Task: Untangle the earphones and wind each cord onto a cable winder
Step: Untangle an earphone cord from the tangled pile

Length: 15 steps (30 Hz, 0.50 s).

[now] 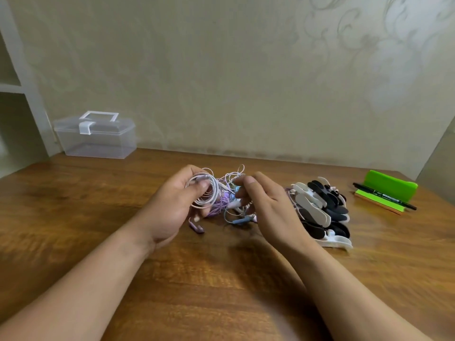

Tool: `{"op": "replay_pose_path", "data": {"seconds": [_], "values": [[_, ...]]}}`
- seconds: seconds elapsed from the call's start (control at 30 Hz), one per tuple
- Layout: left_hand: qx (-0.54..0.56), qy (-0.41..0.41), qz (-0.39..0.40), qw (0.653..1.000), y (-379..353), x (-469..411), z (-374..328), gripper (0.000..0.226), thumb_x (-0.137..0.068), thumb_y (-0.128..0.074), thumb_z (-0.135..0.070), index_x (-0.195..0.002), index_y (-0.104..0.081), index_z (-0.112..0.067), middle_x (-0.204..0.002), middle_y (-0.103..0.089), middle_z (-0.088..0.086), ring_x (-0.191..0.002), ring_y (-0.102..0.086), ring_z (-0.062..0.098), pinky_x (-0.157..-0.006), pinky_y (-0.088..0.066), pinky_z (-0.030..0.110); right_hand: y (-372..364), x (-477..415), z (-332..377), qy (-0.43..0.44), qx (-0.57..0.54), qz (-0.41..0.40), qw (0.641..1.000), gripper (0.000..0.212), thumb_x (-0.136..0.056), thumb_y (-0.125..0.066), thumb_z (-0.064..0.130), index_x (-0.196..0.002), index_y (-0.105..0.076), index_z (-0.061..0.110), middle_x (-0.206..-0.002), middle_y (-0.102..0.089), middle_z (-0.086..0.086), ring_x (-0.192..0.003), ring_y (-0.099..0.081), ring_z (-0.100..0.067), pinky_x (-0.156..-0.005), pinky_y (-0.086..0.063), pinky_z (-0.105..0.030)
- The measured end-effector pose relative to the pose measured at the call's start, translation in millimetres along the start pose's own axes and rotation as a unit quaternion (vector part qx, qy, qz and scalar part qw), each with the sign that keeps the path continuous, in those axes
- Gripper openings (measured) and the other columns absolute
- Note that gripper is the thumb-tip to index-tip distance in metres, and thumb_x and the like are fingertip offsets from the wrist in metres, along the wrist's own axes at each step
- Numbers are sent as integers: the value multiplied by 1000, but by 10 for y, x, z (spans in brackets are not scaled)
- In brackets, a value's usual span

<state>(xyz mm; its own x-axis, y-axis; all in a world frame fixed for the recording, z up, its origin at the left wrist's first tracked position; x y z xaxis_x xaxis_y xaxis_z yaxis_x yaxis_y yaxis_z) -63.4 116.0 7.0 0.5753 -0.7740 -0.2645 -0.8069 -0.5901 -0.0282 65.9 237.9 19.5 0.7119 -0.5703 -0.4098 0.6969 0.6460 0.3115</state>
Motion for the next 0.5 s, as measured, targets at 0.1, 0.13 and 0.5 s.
{"op": "replay_pose_path", "data": {"seconds": [0.1, 0.13, 0.5], "values": [[119, 26, 41, 992, -143, 32, -1, 9, -95, -61, -14, -100, -55, -10, -75, -57, 12, -56, -51, 18, -46, -36, 25, -230, 60, -49, -48, -99, 82, 991, 35, -112, -39, 21, -119, -73, 23, -108, -75, -3, -102, -70, -20, -90, -55, -36], [124, 28, 42, 991, -150, 22, 21, 7, -95, -58, -13, -100, -56, -10, -75, -57, 12, -56, -51, 18, -45, -35, 26, -288, 76, -55, -60, -132, 101, 984, 35, -112, -39, 21, -122, -72, 21, -109, -74, -7, -99, -71, -25, -89, -56, -40], [7, 44, -8, 999, -128, 53, 173, 11, -107, -49, -11, -104, -59, -15, -77, -65, 7, -57, -52, 15, -50, -32, 28, -270, 114, -86, -64, -109, 123, 984, 21, -103, -66, 17, -122, -58, 14, -84, -68, -8, -74, -70, -26, -71, -59, -40]]}}
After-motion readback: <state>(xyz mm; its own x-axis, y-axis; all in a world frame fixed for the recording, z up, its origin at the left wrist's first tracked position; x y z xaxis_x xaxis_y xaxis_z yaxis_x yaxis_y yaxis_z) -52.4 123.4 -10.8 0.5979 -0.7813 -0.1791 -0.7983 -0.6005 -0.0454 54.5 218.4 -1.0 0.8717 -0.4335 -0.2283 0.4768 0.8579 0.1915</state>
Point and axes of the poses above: each hand's wrist, its own x-axis away from the middle knuckle, its own y-axis out of the back of the hand, z = x × y, the point moved 10 cm from there along -x, towards the middle knuckle
